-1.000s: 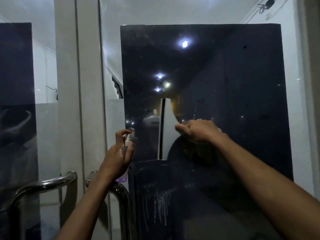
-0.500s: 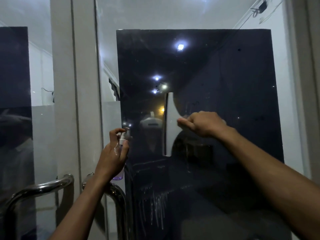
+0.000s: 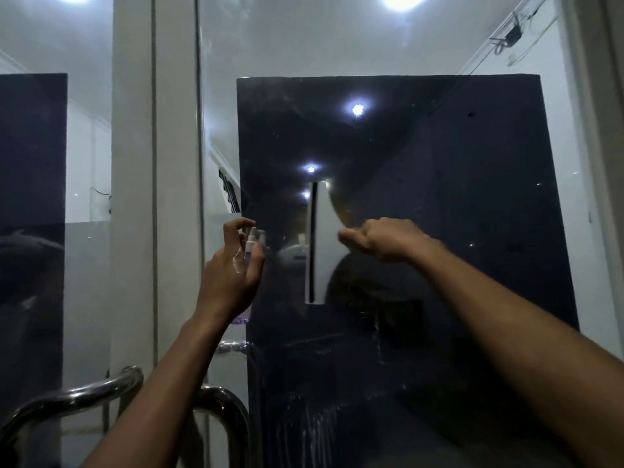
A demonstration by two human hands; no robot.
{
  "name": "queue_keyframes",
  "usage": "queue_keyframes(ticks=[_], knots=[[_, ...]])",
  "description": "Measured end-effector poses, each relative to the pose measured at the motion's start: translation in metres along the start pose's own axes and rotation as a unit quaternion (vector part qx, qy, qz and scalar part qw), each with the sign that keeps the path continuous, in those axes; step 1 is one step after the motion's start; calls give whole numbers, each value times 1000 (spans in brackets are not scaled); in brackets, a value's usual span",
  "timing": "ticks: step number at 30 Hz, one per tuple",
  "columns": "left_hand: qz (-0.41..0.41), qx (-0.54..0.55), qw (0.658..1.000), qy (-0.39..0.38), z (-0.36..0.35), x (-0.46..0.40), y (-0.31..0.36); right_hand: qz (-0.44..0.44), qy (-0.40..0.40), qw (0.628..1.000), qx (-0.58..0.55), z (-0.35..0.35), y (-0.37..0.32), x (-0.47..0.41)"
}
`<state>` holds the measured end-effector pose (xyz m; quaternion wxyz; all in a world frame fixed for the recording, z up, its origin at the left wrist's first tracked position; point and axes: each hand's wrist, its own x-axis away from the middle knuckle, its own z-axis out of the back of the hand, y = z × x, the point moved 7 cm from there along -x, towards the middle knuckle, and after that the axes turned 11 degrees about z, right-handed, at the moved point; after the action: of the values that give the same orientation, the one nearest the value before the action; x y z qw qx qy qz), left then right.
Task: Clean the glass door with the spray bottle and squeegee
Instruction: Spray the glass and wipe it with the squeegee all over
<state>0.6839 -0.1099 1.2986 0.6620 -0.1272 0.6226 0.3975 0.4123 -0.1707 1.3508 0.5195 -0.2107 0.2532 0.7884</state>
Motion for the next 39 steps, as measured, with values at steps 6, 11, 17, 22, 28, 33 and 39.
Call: queue_keyframes(ticks=[6, 11, 17, 22, 28, 33, 39], knots=[[-10, -2, 1000, 14, -11, 3, 3, -84, -9, 996, 39, 6, 118, 76], [0, 10, 1000, 6, -21, -1, 10, -62, 10, 998, 31, 31, 131, 86], [1, 48, 999, 20, -16, -19, 32, 41, 63, 997, 18, 59, 43, 34], [0, 21, 998, 55, -11, -35, 45, 86, 64, 994, -8, 70, -37, -30], [20, 22, 996, 85, -8, -48, 50, 75, 73, 994, 10, 84, -55, -78], [6, 30, 995, 92, 0, -62, 45, 18, 28, 999, 14, 102, 25, -65], [-8, 49, 995, 86, 4, -75, 46, -24, 37, 999, 22, 126, 105, -23]])
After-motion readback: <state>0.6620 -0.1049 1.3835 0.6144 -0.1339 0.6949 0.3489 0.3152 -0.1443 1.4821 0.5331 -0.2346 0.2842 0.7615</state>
